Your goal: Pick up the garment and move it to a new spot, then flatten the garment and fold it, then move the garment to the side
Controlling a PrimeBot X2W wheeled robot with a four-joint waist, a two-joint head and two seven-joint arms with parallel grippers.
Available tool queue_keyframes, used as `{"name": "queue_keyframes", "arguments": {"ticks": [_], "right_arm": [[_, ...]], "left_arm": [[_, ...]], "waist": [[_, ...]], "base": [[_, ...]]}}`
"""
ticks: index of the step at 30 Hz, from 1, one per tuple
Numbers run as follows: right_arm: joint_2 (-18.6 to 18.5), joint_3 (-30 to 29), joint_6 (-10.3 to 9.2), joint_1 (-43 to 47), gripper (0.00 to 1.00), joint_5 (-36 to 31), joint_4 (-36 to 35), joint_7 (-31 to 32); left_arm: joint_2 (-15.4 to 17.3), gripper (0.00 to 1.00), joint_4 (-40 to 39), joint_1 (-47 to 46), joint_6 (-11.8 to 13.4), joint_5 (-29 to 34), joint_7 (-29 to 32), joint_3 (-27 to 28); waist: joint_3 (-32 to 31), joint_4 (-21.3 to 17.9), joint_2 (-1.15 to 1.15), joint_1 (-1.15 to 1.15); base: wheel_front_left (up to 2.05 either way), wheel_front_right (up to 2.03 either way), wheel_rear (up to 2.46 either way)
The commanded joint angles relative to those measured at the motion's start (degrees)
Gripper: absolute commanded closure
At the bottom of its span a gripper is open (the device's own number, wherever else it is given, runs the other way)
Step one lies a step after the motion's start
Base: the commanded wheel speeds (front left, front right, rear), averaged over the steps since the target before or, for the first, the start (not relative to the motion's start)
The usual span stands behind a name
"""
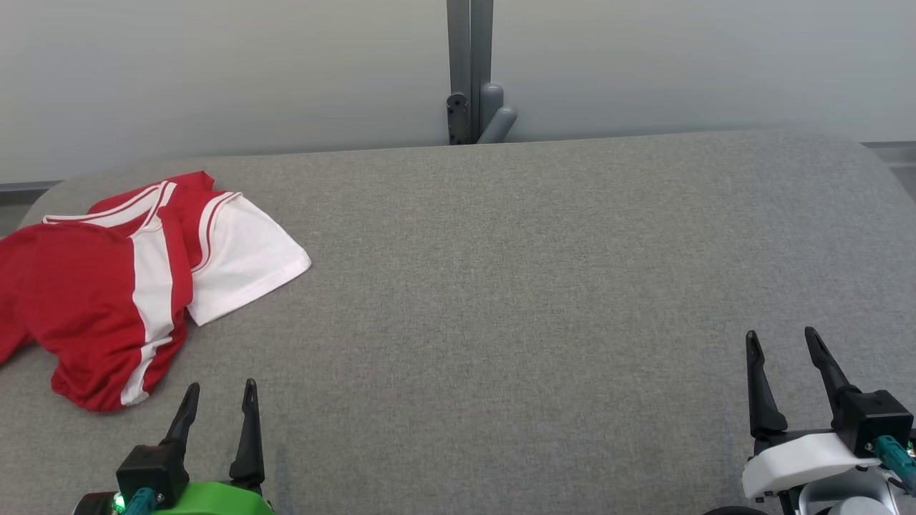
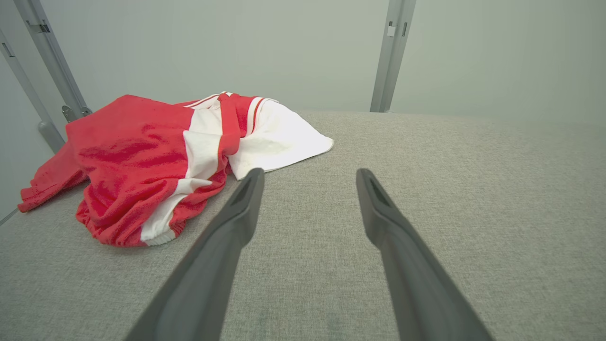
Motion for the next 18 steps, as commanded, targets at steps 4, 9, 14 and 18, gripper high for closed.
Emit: {"name": "queue_keyframes", "arguments": {"ticks": [4,9,14,18], "right_arm": [[0.0,-0.2,0.00,0.0,0.00,0.6,0.2,-0.2],[0.0,-0.2,0.00,0.1,0.00,0.8,0.3,-0.2],[0.1,-0.1,0.00,0.0,0.00,0.8,0.2,-0.2],[0.2,0.9,0.00,0.6,0.00,0.3,-0.4,-0.2]], "left_arm": [[0.0,0.00,0.0,0.3,-0.3,0.0,-0.2,0.3],[0.1,0.00,0.0,0.3,-0.3,0.3,-0.2,0.0],[0.3,0.00,0.1,0.0,-0.3,0.4,-0.2,-0.5],[0.4,0.00,0.3,-0.4,-0.3,0.4,-0.2,-0.7]], "waist": [[0.0,0.0,0.65,0.00],[0.0,0.1,0.65,0.00],[0.0,0.9,0.65,0.00],[-0.2,3.7,0.65,0.00]], "base": [[0.00,0.00,0.00],[0.00,0.00,0.00],[0.00,0.00,0.00],[0.00,0.00,0.00]]}}
